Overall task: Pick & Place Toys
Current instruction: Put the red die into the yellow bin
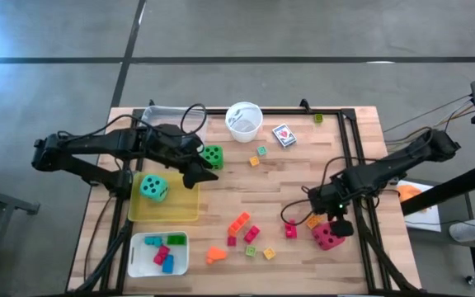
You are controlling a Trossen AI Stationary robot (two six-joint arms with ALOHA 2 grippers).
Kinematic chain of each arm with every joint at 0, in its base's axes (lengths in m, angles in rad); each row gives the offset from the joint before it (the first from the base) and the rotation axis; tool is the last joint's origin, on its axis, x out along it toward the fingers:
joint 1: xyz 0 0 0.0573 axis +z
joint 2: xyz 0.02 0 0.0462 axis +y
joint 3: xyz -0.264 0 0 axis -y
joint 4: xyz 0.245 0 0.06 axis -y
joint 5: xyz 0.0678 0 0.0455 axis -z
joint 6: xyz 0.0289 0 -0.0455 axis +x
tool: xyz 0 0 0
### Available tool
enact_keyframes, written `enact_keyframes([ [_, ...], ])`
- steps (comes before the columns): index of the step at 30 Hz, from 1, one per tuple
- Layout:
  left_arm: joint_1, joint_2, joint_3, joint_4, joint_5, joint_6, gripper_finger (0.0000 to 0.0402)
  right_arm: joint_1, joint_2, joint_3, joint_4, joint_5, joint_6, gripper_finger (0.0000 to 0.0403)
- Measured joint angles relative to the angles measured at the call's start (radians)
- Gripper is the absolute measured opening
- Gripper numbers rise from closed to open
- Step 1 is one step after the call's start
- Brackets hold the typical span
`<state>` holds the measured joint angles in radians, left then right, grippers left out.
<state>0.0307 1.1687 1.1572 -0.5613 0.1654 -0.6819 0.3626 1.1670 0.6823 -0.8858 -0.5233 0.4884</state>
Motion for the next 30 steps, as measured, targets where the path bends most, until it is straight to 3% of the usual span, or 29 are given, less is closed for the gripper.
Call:
enact_keyframes([
  [22,0.000,0.000,0.000,0.003,0.011,-0.010,0.0314,0.000,0.258,0.032,0.038,-0.084,-0.183,0.0294],
  [25,0.000,0.000,0.000,0.003,0.011,-0.010,0.0314,0.000,0.258,0.031,0.044,-0.083,-0.187,0.0266],
  [30,0.000,0.000,0.000,0.003,0.011,-0.010,0.0314,0.000,0.260,0.031,0.047,-0.079,-0.200,0.0179],
])
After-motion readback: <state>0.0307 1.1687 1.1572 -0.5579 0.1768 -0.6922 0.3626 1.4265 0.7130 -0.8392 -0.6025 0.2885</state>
